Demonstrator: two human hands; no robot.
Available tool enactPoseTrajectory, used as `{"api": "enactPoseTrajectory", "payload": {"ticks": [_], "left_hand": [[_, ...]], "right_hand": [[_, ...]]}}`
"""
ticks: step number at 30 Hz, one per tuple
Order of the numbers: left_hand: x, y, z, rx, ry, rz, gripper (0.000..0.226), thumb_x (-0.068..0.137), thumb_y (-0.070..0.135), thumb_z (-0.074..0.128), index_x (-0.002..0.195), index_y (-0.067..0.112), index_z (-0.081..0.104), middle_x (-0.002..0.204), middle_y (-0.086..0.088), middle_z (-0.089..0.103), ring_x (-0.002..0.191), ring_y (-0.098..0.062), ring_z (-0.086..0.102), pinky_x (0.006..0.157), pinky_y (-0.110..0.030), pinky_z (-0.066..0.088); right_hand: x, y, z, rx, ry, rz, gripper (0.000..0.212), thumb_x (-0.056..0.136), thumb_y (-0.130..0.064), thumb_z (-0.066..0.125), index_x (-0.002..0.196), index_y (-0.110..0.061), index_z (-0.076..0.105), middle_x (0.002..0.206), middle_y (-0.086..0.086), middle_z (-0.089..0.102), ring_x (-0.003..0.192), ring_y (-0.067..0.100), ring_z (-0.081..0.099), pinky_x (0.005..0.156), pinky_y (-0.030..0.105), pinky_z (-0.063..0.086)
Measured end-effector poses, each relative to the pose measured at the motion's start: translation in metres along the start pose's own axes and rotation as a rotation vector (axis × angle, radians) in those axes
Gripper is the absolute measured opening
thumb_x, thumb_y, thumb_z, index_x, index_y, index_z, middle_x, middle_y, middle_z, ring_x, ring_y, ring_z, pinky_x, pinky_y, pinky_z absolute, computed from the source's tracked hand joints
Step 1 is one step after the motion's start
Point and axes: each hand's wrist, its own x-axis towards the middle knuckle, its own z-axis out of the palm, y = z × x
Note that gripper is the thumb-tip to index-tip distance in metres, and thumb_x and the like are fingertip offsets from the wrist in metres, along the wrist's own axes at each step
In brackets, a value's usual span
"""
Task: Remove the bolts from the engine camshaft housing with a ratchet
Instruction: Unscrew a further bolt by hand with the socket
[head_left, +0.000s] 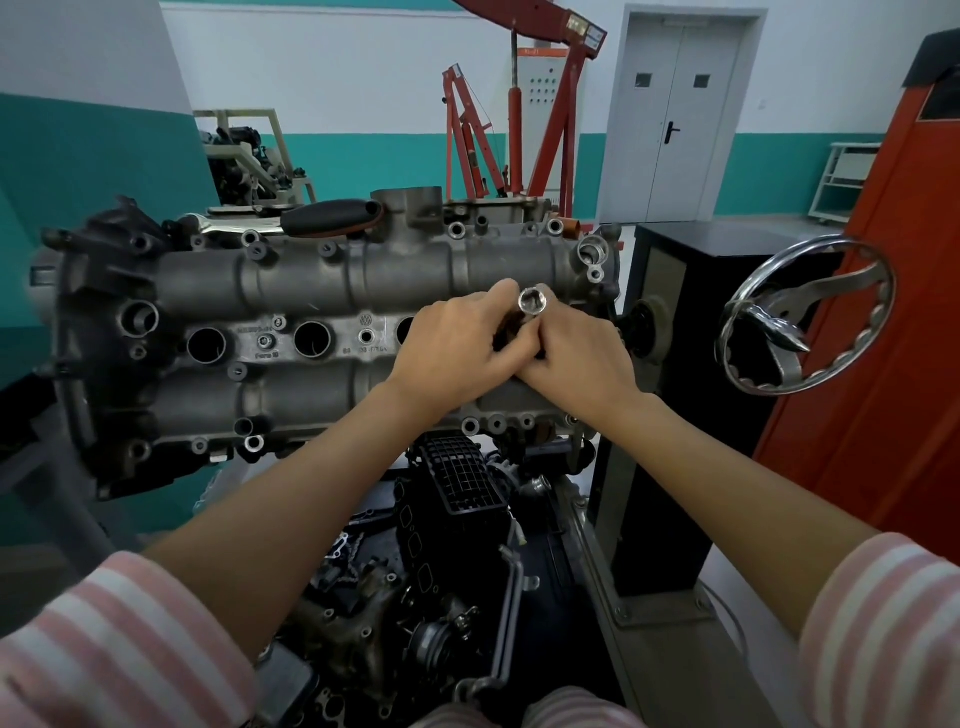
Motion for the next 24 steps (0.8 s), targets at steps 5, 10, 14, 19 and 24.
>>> {"api": "enactPoseTrajectory", "payload": {"ticks": [5, 10, 14, 19, 24], "left_hand": [[0.0007, -0.0048, 0.0013, -0.006, -0.018, -0.002, 0.044, 0.092, 0.039, 0.055, 0.063, 0.006, 0.050, 0.049, -0.007, 0.053, 0.048, -0.026, 0.051, 0.047, -0.032, 0.035], [0.0003, -0.0015, 0.0000, -0.002, -0.019, 0.028, 0.052, 0.086, 0.054, 0.038, 0.069, 0.006, 0.049, 0.052, 0.000, 0.047, 0.047, -0.021, 0.048, 0.046, -0.031, 0.037], [-0.0004, -0.0004, -0.0001, 0.008, -0.020, 0.029, 0.050, 0.083, 0.050, 0.028, 0.080, 0.005, 0.050, 0.057, 0.001, 0.049, 0.050, -0.023, 0.050, 0.048, -0.035, 0.041], [0.0006, -0.0035, 0.0010, -0.001, -0.026, 0.016, 0.048, 0.092, 0.046, 0.041, 0.071, 0.004, 0.054, 0.052, -0.003, 0.051, 0.050, -0.025, 0.052, 0.049, -0.034, 0.039], [0.0008, -0.0040, 0.0006, -0.003, -0.045, 0.015, 0.050, 0.091, 0.048, 0.045, 0.071, 0.004, 0.057, 0.053, -0.004, 0.054, 0.052, -0.023, 0.053, 0.052, -0.040, 0.044]], "right_hand": [[-0.0003, 0.0004, 0.0012, -0.007, 0.021, -0.012, 0.030, 0.085, -0.046, 0.048, 0.080, -0.017, 0.056, 0.071, -0.004, 0.060, 0.063, 0.011, 0.053, 0.049, 0.024, 0.033], [-0.0047, -0.0015, -0.0004, 0.075, 0.073, -0.031, 0.016, 0.083, -0.030, 0.052, 0.074, -0.019, 0.057, 0.061, -0.014, 0.047, 0.058, 0.008, 0.042, 0.047, 0.017, 0.024], [-0.0018, 0.0001, 0.0012, 0.029, 0.012, 0.022, 0.025, 0.082, -0.038, 0.043, 0.084, -0.014, 0.049, 0.070, -0.009, 0.049, 0.060, 0.013, 0.050, 0.051, 0.028, 0.037], [-0.0010, 0.0005, 0.0022, -0.006, 0.042, -0.004, 0.025, 0.084, -0.043, 0.047, 0.078, -0.019, 0.049, 0.067, -0.011, 0.049, 0.058, 0.009, 0.045, 0.046, 0.020, 0.028], [-0.0052, -0.0029, 0.0006, 0.036, 0.157, -0.051, 0.027, 0.081, -0.035, 0.051, 0.070, -0.015, 0.063, 0.058, -0.005, 0.055, 0.053, 0.006, 0.036, 0.046, 0.014, 0.017]]}}
